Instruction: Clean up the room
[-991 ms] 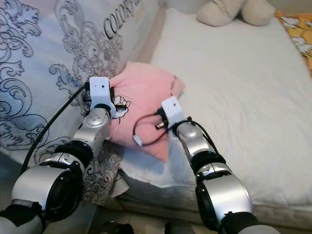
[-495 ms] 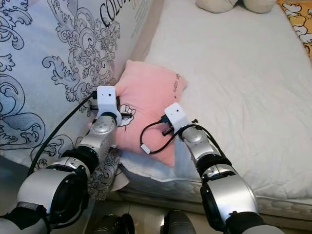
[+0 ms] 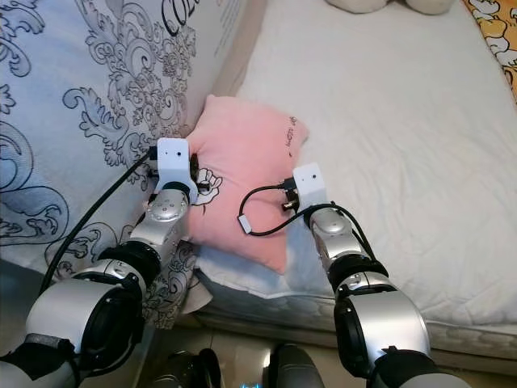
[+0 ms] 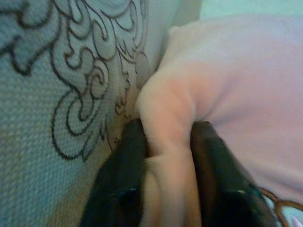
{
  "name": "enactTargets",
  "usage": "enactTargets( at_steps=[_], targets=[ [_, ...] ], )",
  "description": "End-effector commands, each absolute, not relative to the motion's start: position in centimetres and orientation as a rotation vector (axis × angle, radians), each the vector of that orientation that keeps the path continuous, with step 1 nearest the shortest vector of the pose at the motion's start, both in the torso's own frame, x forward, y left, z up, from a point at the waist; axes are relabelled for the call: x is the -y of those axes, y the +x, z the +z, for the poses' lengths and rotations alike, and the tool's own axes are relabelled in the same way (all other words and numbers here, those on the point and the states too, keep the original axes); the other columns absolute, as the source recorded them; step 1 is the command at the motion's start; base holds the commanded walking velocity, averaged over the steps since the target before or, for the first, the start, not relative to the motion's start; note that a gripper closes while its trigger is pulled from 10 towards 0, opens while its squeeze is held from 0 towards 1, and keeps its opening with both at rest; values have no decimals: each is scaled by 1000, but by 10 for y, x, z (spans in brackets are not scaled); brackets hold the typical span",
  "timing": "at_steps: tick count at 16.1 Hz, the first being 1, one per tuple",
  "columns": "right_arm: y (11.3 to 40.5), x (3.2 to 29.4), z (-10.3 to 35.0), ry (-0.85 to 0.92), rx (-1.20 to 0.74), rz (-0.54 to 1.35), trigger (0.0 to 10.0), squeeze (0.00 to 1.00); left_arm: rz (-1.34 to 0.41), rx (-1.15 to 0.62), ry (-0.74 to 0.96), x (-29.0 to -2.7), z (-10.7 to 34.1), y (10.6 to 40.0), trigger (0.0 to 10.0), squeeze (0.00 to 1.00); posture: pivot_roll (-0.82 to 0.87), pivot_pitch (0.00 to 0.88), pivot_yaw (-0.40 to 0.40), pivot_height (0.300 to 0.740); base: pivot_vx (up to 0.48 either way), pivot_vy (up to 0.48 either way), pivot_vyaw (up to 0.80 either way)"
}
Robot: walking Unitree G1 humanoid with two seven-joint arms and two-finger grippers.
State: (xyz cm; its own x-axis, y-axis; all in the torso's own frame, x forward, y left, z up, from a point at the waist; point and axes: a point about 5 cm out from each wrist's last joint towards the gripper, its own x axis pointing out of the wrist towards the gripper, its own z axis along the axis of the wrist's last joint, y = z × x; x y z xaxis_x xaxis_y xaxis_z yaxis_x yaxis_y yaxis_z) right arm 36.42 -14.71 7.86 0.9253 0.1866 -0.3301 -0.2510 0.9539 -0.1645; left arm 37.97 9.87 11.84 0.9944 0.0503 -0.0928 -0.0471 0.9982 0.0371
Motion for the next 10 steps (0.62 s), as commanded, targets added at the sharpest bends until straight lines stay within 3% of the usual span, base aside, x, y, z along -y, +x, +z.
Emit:
enactTargets(
  at_steps=[1,5,10],
  targets=[
    [369,147,88,-223,-271,205,10000,1000,77,-54,15,-100,126,382,10000,1000,-223,200,43,740,0,0,0],
    [374,152,105,-281,-133,164,10000,1000,45,123,-78,-82,144,373,10000,1000,-220,165,46,740,0,0,0],
    [366,153,103,-238,-50,147,10000,1000,14,252,-68,-89,160,349,10000,1000,-203,114,50,740,0,0,0]
  ],
)
